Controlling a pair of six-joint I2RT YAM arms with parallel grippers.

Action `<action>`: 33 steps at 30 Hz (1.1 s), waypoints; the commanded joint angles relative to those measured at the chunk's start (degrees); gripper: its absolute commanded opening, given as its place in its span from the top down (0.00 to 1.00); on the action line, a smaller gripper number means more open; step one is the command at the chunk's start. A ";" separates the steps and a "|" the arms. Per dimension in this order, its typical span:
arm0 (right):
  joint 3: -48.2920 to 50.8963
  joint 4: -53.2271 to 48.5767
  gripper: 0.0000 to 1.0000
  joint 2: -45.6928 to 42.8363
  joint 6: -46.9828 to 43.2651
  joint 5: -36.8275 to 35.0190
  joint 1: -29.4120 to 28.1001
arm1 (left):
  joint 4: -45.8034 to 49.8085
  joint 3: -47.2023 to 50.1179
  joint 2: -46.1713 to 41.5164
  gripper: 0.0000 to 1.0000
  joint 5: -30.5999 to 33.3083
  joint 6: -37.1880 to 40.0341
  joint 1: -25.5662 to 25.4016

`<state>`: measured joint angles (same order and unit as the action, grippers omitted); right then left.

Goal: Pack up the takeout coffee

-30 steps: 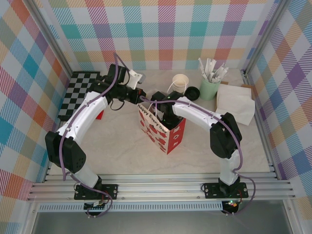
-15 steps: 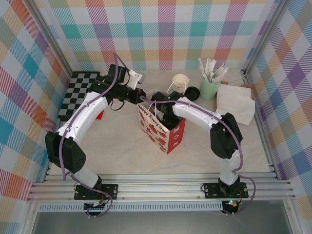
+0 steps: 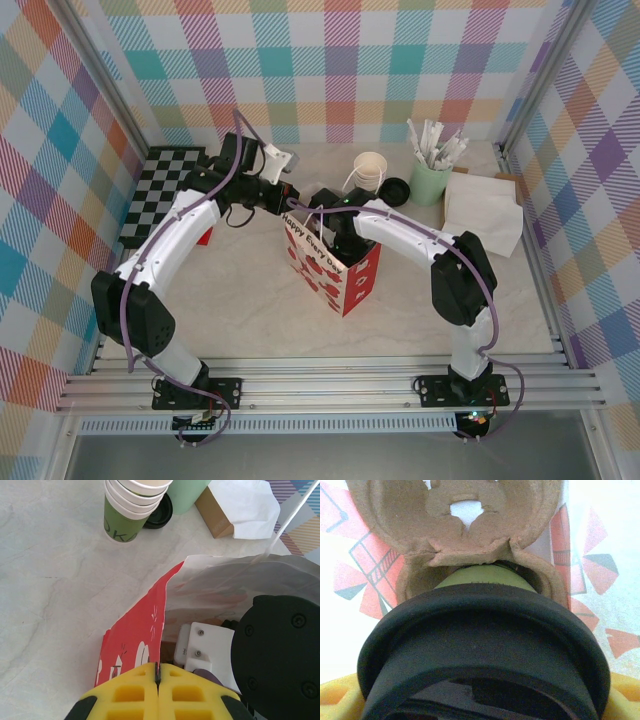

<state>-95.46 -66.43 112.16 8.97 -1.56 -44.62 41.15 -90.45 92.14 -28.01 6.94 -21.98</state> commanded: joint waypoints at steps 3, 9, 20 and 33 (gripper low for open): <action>4.12 2.87 0.38 5.44 1.14 -4.33 -0.20 | 1.05 1.25 -1.43 1.00 -0.62 1.24 -0.35; 4.94 3.37 0.38 7.20 1.40 -4.26 -0.31 | 1.17 1.42 -1.27 1.00 -0.55 1.23 -0.35; 3.97 2.60 0.37 5.14 1.31 -5.12 -0.47 | 1.01 1.33 -1.08 1.00 -0.56 1.24 -0.35; -0.89 0.19 0.32 3.71 0.56 -2.91 -0.47 | 1.91 0.80 -1.46 1.00 -1.39 1.84 -0.52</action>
<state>-96.01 -66.76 111.98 9.58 -2.22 -45.10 41.06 -90.17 91.74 -27.90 7.22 -22.00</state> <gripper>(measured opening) 0.808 0.037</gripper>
